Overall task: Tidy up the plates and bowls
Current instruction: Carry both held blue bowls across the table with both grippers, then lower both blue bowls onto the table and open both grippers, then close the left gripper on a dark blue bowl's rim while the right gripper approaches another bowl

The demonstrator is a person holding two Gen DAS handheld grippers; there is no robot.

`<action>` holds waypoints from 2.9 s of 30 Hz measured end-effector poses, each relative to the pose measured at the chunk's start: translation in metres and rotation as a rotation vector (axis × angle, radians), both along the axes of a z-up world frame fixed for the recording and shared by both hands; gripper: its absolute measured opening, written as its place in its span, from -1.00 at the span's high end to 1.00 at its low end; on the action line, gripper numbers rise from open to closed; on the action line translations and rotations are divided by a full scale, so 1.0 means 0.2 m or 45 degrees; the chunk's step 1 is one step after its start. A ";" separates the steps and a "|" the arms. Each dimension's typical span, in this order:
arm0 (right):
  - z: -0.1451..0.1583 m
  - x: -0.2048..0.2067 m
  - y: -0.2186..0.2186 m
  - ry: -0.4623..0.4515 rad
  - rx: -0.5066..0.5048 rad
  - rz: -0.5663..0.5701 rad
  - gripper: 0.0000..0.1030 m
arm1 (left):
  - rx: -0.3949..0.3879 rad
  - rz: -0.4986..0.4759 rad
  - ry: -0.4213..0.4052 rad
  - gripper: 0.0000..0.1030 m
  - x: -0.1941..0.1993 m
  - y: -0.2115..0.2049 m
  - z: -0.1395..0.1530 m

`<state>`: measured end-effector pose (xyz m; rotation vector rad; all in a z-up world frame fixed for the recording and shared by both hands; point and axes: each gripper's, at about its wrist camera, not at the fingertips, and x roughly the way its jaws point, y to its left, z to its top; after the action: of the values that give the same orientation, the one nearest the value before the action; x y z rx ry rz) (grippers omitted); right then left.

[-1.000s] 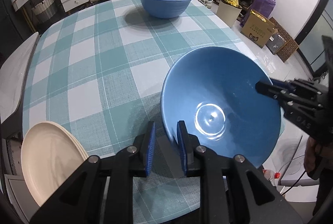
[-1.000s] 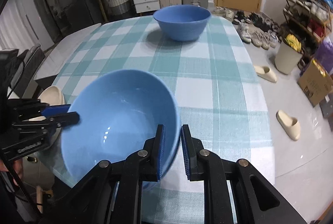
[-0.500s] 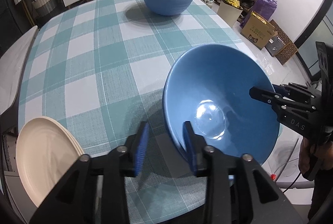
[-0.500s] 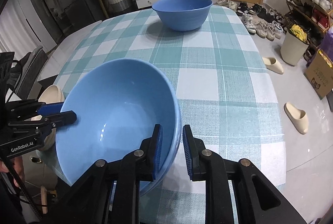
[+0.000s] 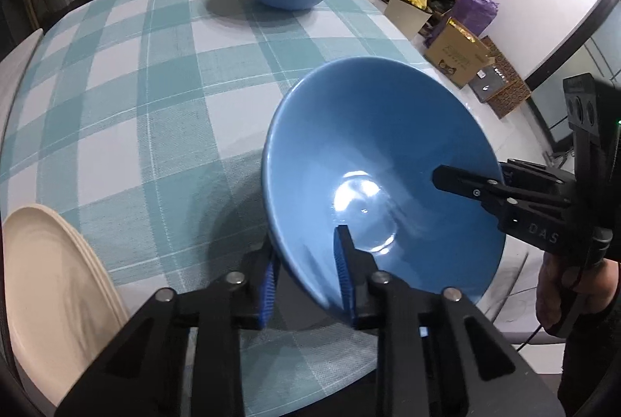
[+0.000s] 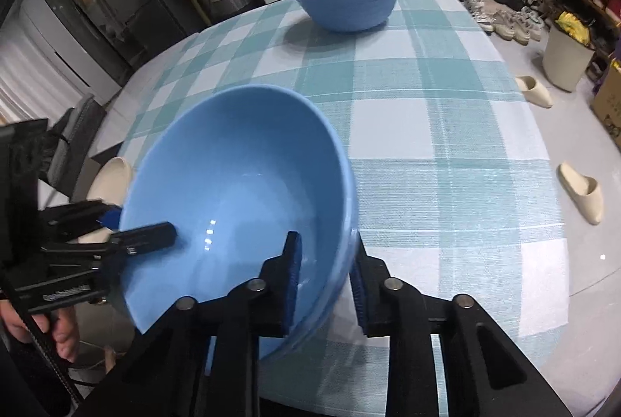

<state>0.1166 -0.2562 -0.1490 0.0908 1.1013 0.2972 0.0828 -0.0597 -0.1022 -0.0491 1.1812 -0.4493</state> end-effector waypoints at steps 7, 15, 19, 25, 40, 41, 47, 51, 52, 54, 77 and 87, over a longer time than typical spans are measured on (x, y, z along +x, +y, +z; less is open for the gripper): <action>0.01 0.04 0.00 -0.002 -0.017 0.015 0.64 | -0.015 0.019 0.000 0.52 0.04 0.01 0.02; 0.02 0.13 0.02 -0.006 -0.035 0.033 0.65 | -0.005 0.044 0.000 0.52 0.12 0.02 0.01; 0.03 0.20 0.02 -0.010 -0.045 0.042 0.65 | 0.024 0.051 -0.012 0.52 0.16 0.01 0.01; 0.03 0.27 0.03 -0.007 -0.058 0.043 0.65 | 0.071 0.050 -0.027 0.52 0.20 -0.01 0.02; 0.13 0.25 -0.03 -0.074 -0.071 0.030 0.65 | 0.163 0.061 -0.153 0.46 0.16 0.01 0.10; 0.16 0.24 -0.04 -0.095 -0.075 0.023 0.65 | 0.159 0.070 -0.158 0.43 0.16 0.02 0.11; 0.31 0.19 -0.05 -0.184 -0.056 0.005 0.65 | 0.143 0.129 -0.196 0.10 0.15 0.08 0.18; 0.44 0.16 -0.04 -0.237 -0.036 0.010 0.65 | 0.162 0.178 -0.224 0.04 0.15 0.12 0.25; 0.47 0.15 -0.03 -0.252 -0.029 0.011 0.65 | 0.169 0.186 -0.229 0.02 0.14 0.12 0.26; 0.54 0.13 -0.02 -0.285 -0.025 0.019 0.64 | 0.159 0.198 -0.237 0.01 0.14 0.14 0.29; 1.16 0.31 -0.08 -0.715 -0.027 -0.060 -0.78 | 0.126 0.219 -0.333 -0.87 0.57 0.13 0.58; 1.14 0.76 -0.16 -0.611 0.043 -0.006 -0.77 | 0.173 0.295 -0.230 -0.92 1.04 0.09 0.49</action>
<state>0.2692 -0.2876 0.0791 0.0482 0.6199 0.3132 0.2913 -0.0425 -0.0048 -0.0265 1.0115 -0.1650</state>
